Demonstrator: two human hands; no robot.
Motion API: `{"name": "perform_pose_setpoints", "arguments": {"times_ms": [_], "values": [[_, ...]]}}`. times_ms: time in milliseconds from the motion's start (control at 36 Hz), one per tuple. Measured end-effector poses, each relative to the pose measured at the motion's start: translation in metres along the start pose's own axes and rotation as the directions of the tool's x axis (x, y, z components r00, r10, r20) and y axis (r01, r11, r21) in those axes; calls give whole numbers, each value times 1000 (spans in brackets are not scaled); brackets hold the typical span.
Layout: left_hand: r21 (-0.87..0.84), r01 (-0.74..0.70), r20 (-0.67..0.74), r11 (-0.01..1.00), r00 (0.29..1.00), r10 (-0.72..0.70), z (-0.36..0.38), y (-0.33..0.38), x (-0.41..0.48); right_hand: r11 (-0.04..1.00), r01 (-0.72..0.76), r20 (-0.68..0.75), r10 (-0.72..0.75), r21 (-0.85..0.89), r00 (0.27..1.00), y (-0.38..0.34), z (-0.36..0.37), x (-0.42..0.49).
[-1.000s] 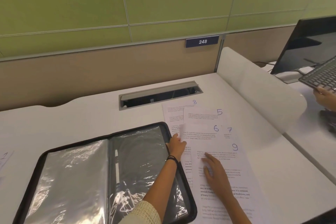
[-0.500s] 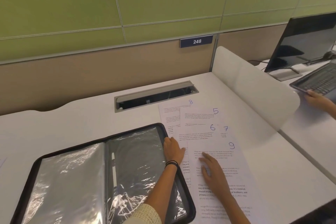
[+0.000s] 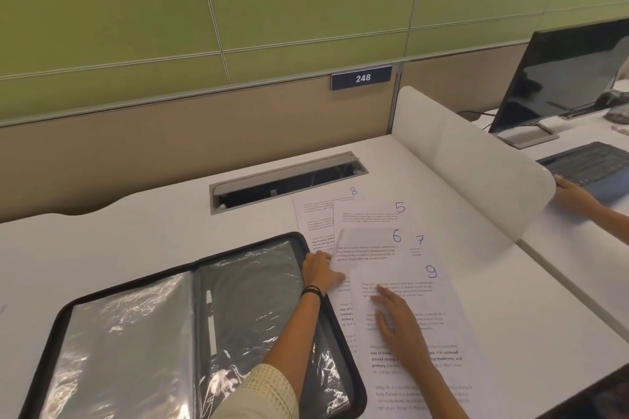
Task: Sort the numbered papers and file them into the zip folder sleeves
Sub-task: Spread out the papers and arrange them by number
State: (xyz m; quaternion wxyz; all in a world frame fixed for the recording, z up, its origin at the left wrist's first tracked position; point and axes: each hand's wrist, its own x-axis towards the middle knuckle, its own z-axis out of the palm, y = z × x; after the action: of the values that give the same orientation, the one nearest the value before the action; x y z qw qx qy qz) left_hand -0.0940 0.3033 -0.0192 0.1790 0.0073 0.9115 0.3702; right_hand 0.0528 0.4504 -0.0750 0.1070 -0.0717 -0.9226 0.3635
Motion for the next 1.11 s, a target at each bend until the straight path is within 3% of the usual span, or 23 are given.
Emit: {"name": "perform_pose_setpoints", "arguments": {"times_ms": [139,333,611,750,889,1111], "values": [[-203,-45,5,978,999,47,5,-8,1,1000,-6,12,6,2,1000,-1,-1,1],[-191,-54,100,980,992,74,10,0,7,1000,-8,1,8,1,1000,-3,-1,0],[-276,-28,96,961,994,57,0,12,4,1000,-19,0,19,4,1000,-6,-2,0],[-214,-13,31,977,999,21,15,14,9,1000,-21,4,21,8,1000,-5,-2,1],[-352,23,-29,936,999,-35,22,17,13,1000,-19,7,19,5,1000,-3,-1,0],[-469,60,115,881,993,-6,12,20,13,999,-31,13,31,10,999,-1,0,2]]}}
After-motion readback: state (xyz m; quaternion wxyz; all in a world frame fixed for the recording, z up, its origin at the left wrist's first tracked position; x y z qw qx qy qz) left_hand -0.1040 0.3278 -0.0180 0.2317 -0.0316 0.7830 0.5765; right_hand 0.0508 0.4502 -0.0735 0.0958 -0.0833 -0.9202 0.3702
